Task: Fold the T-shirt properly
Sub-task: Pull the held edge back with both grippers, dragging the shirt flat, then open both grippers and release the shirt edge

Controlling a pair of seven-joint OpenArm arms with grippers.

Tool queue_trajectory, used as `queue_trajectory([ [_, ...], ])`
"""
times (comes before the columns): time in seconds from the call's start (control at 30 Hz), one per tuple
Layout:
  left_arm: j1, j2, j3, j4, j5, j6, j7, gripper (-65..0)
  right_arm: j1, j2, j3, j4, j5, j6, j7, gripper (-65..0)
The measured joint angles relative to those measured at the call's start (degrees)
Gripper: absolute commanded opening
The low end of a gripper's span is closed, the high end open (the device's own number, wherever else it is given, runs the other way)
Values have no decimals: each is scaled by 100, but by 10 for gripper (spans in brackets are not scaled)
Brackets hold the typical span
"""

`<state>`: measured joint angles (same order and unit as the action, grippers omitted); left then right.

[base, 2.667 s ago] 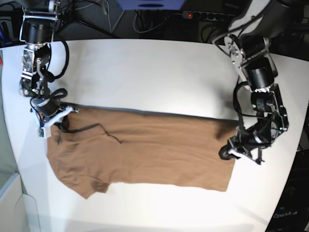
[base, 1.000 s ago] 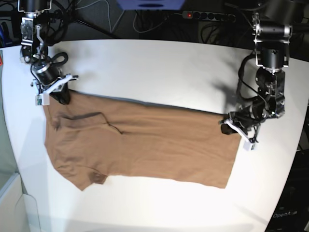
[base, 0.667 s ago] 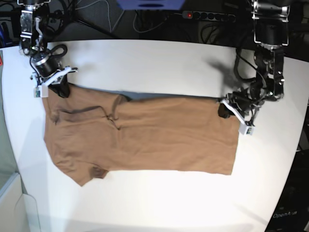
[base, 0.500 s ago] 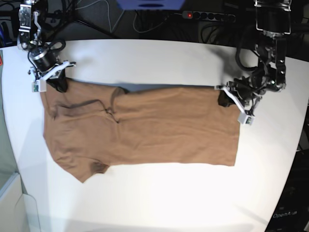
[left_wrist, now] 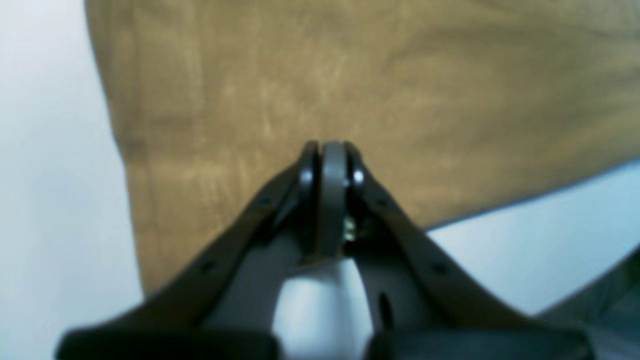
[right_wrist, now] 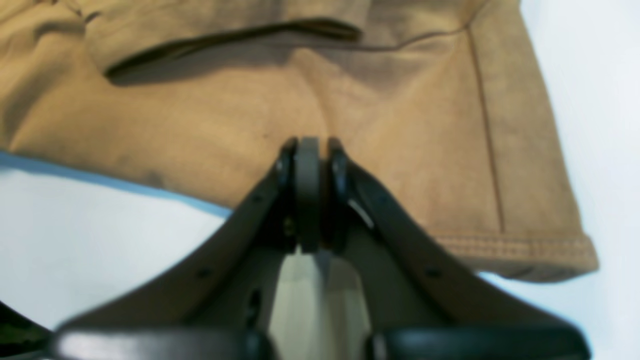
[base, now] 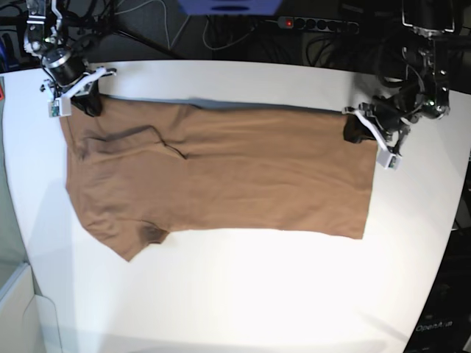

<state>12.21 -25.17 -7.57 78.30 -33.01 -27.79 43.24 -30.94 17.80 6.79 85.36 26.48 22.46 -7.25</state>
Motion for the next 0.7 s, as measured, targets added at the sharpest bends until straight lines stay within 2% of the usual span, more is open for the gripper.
queue_trajectory([
  [0.27,131,-98,-28,4,0,-210,-28,-627,-400,-92,0,17,4,0,470,-630],
  [0.4,376,-138,-33,4,26,-245,-492,-627,-614,-114,0,22,2,9,717,-630],
  [0.47,496,-138,-35,4,31,-245,-686,-627,-640,-116,0,22,2,9,737,-630],
  [0.7,568,-155,-44,7,22,-256,-739,-627,-638,-111,0,22,2,26,730,-630],
])
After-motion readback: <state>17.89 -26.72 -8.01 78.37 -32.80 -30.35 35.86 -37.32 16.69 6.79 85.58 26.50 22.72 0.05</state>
